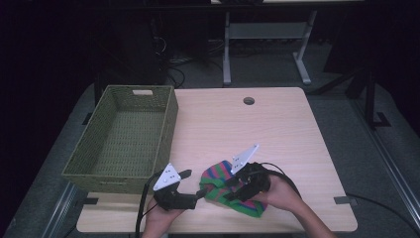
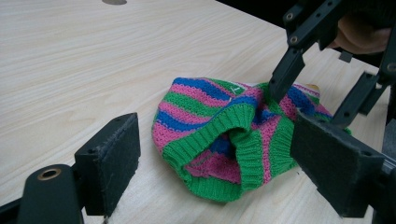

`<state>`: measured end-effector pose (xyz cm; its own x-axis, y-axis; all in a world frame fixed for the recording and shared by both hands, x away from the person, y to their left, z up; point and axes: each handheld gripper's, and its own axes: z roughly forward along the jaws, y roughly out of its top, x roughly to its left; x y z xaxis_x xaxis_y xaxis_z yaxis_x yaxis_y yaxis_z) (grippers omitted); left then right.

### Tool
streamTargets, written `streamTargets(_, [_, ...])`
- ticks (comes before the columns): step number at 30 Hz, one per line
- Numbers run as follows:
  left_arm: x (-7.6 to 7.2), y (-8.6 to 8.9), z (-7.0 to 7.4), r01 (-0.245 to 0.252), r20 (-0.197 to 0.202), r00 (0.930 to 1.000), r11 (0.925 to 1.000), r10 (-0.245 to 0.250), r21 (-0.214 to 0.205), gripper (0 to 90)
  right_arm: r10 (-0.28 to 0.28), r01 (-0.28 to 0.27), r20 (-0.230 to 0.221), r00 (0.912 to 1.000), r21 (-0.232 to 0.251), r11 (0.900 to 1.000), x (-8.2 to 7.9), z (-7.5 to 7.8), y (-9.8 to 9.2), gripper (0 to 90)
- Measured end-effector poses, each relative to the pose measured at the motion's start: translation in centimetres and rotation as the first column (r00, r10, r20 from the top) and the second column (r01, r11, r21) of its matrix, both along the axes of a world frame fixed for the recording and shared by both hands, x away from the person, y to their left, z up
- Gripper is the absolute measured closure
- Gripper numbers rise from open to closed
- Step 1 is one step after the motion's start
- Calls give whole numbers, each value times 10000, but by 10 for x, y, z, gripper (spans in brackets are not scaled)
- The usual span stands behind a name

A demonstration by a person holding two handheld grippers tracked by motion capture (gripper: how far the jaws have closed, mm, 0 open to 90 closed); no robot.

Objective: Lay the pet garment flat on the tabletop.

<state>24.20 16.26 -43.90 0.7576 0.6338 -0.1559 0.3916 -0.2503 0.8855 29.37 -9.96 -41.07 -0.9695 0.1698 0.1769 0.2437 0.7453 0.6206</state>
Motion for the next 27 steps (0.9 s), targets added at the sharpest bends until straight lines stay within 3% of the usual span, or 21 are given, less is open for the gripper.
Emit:
streamTargets(17, [0,-1,0,32,-42,10000,10000,-32,7,157,75,-77,-29,10000,-814,9967,4,-20,16,496])
streamTargets(27, [0,0,0,38,-56,10000,10000,-37,27,157,-60,70,90,9999,-1119,9937,3,-33,21,574])
